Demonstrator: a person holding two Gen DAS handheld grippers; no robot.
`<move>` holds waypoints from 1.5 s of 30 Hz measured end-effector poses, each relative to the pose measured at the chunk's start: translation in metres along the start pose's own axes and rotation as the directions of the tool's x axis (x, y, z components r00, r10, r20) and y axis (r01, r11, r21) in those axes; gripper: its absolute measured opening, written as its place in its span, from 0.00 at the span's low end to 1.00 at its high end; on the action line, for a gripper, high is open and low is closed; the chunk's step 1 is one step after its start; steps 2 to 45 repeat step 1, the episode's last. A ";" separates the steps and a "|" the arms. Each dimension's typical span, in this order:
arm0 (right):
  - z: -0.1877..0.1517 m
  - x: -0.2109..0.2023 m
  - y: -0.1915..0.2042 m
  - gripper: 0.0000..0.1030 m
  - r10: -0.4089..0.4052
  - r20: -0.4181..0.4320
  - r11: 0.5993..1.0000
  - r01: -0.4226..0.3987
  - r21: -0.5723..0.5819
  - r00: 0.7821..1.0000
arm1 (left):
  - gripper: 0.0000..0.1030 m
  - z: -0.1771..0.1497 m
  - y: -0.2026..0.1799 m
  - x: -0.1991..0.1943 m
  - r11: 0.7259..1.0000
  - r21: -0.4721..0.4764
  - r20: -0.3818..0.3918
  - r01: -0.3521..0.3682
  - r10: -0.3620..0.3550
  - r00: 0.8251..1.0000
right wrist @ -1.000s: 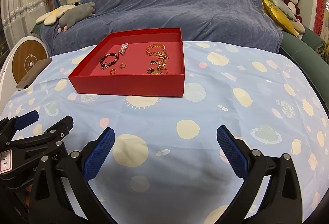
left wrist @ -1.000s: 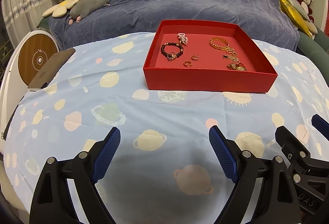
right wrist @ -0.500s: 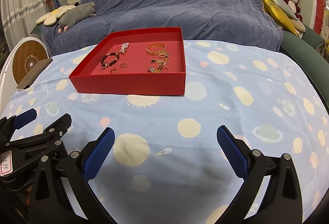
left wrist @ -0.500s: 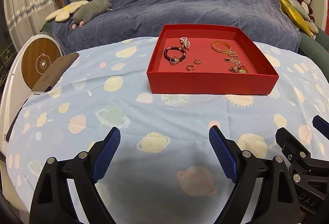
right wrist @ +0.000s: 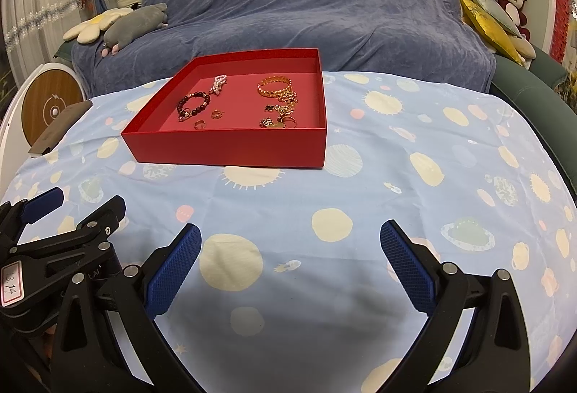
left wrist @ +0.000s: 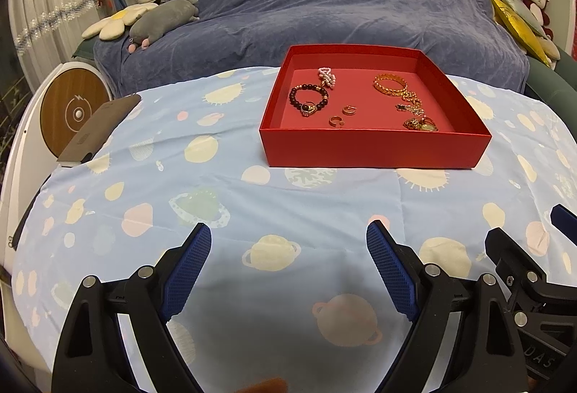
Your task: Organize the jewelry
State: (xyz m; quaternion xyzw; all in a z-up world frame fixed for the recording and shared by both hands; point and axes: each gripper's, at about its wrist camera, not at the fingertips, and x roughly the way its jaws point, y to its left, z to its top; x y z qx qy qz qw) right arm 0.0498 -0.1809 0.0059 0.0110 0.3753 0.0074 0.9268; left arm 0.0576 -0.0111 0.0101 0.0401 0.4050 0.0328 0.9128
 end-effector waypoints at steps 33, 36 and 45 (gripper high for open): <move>0.000 0.000 0.000 0.94 -0.001 -0.001 1.000 0.001 0.000 1.000 | 0.83 0.000 0.000 0.000 1.000 0.000 0.000 0.000 0.000 1.000; 0.000 0.000 0.000 0.94 -0.001 -0.001 1.000 0.001 0.000 1.000 | 0.83 0.000 0.000 0.000 1.000 0.000 0.000 0.000 0.000 1.000; 0.000 0.000 0.000 0.94 -0.001 -0.001 1.000 0.001 0.000 1.000 | 0.83 0.000 0.000 0.000 1.000 0.000 0.000 0.000 0.000 1.000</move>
